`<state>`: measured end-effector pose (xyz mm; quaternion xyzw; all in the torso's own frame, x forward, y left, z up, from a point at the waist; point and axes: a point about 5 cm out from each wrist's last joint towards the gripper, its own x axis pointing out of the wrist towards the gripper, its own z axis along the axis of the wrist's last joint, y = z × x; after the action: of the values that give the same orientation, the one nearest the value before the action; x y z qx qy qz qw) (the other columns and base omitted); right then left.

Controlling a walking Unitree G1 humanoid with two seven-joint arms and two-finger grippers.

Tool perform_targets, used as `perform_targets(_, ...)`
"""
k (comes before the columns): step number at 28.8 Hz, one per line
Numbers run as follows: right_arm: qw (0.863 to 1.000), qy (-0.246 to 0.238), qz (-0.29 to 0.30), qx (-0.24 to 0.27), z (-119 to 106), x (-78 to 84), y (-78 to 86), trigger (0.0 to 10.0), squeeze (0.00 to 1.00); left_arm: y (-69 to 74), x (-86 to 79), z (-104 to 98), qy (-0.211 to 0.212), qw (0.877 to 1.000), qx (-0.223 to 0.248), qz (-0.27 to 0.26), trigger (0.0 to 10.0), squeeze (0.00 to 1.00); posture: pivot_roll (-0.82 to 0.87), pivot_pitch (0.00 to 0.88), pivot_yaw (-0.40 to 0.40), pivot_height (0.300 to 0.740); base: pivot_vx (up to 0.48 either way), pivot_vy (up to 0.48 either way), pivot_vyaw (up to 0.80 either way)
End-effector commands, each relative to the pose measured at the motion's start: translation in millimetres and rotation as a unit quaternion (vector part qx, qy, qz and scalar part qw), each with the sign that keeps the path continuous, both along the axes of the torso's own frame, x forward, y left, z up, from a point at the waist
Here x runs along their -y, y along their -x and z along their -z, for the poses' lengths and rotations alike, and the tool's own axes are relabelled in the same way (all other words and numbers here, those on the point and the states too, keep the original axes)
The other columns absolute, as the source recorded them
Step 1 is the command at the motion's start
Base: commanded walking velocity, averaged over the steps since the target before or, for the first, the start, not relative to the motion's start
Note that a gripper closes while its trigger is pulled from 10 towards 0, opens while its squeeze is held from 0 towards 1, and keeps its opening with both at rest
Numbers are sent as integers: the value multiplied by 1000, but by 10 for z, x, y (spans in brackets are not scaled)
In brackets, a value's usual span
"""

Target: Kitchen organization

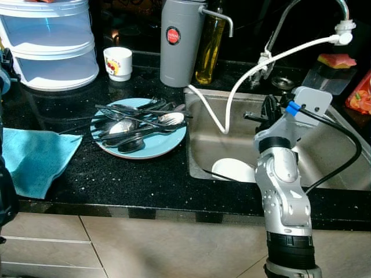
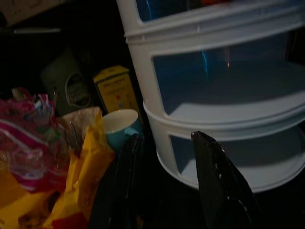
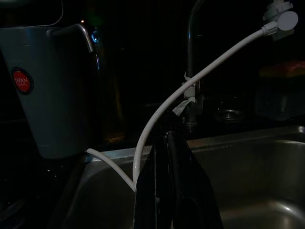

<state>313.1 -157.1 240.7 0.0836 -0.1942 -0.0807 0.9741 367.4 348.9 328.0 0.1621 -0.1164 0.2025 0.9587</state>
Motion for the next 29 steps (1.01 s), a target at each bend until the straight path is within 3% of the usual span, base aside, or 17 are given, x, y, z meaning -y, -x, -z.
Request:
perform_targets(1, 1000, -5, 3, 2, -21, 30, -9, 10000, 0, 25, -3, -156, -6, 1000, 27, 4, 10000, 0, 236, 0, -66, 740, 0, 0, 0)
perform_targets(4, 1000, -5, 3, 2, -22, 31, -9, 10000, 0, 3, 76, -243, -14, 999, 44, 22, 10000, 0, 237, 0, -67, 740, 0, 0, 0)
perform_targets(8, 1000, -4, 1, 2, -21, 21, -6, 10000, 0, -62, 414, -480, -60, 989, 96, 97, 10000, 0, 231, 0, -64, 740, 0, 0, 0)
perform_targets(12, 1000, -5, 1, 2, -20, 17, -3, 10000, 0, -71, 501, -545, -63, 986, 111, 108, 10000, 0, 229, 0, -62, 740, 0, 0, 0)
perform_targets(14, 1000, -4, 4, 0, -12, 29, 8, 10000, 0, -165, 677, -448, -78, 986, 40, 145, 10000, 0, 228, 0, -56, 740, 0, 0, 0)
perform_targets(16, 1000, -4, 5, 0, -9, 34, 10, 10000, 0, -180, 721, -420, -86, 984, 24, 154, 10000, 0, 228, 0, -56, 740, 0, 0, 0)
perform_targets(17, 1000, -5, 6, -2, 1, 42, 13, 10000, 0, -190, 815, -368, -84, 978, -1, 190, 10000, 0, 233, 0, -54, 740, 0, 0, 0)
perform_targets(19, 1000, -6, 7, -5, 19, 47, 14, 10000, 0, -165, 1005, -275, -102, 961, -40, 255, 10000, 0, 240, 0, -56, 740, 0, 0, 0)
perform_targets(20, 1000, -7, 6, -6, 25, 40, 13, 10000, 0, -106, 1149, -221, -125, 943, -53, 304, 10000, 0, 244, 0, -57, 740, 0, 0, 0)
perform_targets(21, 1000, -7, 6, -6, 25, 40, 13, 10000, 0, -106, 1149, -221, -125, 943, -53, 304, 10000, 0, 244, 0, -57, 740, 0, 0, 0)
perform_targets(23, 1000, -8, 2, -7, 28, 16, 4, 10000, 0, 69, 1447, -119, -181, 892, -65, 408, 10000, 0, 246, 0, -58, 740, 0, 0, 0)
perform_targets(25, 1000, -9, 0, -6, 26, -1, -3, 10000, 0, 214, 1648, -39, -222, 850, -74, 471, 10000, 0, 247, 0, -58, 740, 0, 0, 0)
perform_targets(26, 1000, -9, 0, -6, 26, -1, -3, 10000, 0, 214, 1648, -39, -222, 850, -74, 471, 10000, 0, 247, 0, -58, 740, 0, 0, 0)
perform_targets(27, 1000, -9, -1, -6, 24, -5, -5, 10000, 0, 277, 1725, -16, -242, 834, -79, 490, 10000, 0, 246, 0, -57, 740, 0, 0, 0)
perform_targets(29, 1000, -9, -1, -6, 24, -8, -6, 10000, 0, 338, 1809, 42, -298, 813, -95, 491, 10000, 0, 243, 0, -55, 740, 0, 0, 0)
